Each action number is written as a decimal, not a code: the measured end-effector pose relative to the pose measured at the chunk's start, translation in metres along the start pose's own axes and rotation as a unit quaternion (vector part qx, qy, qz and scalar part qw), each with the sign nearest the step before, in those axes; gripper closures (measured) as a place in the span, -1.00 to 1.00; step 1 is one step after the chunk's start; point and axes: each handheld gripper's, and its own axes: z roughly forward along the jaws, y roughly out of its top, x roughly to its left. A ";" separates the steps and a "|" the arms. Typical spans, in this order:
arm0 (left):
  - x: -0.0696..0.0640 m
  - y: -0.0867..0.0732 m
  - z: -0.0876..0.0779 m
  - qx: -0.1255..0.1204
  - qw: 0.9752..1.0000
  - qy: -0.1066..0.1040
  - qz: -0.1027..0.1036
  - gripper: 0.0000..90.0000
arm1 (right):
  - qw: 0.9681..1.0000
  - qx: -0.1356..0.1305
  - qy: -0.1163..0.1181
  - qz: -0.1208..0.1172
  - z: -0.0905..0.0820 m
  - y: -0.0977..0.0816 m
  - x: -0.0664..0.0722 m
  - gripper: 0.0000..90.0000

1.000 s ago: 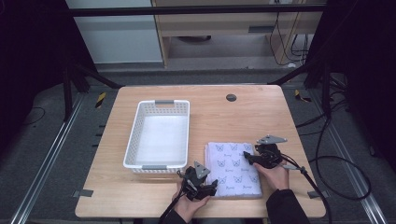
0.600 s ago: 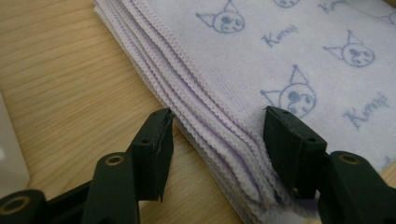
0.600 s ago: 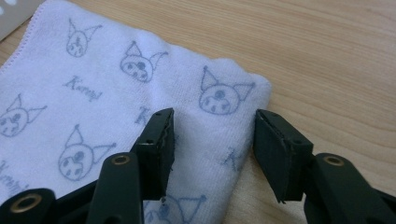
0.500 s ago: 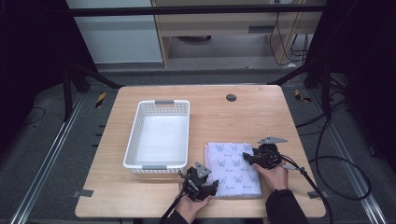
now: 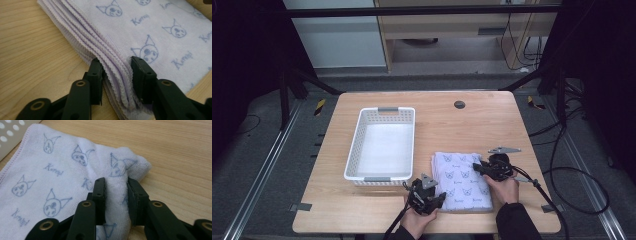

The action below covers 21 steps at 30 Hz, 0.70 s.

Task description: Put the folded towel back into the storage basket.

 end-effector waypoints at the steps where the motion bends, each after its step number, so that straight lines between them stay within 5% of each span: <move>1: 0.000 0.000 0.000 0.000 1.000 0.000 0.000 0.41 | 1.000 0.000 0.000 0.000 0.000 0.000 0.000 0.58; 8: -0.002 0.000 -0.003 -0.015 1.000 -0.001 0.009 0.67 | 1.000 -0.008 -0.005 -0.018 -0.006 0.002 0.003 0.67; 21: 0.000 0.005 -0.016 -0.026 0.999 -0.005 0.024 0.71 | 0.999 -0.039 -0.002 -0.037 -0.025 0.008 0.013 0.68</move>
